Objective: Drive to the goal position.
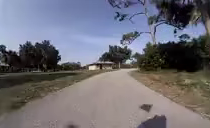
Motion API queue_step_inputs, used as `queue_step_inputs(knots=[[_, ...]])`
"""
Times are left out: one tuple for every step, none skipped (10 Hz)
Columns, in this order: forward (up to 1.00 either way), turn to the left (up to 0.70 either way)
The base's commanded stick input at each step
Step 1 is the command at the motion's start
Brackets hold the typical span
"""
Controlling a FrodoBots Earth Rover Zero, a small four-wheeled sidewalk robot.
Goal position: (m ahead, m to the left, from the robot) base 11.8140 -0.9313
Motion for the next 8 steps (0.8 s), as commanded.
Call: queue_step_inputs(knots=[[1.0, 0.0], [1.0, 0.0], [1.0, 0.0], [1.0, 0.0], [1.0, 0.0], [1.0, 0.0], [1.0, 0.0], [1.0, 0.0]])
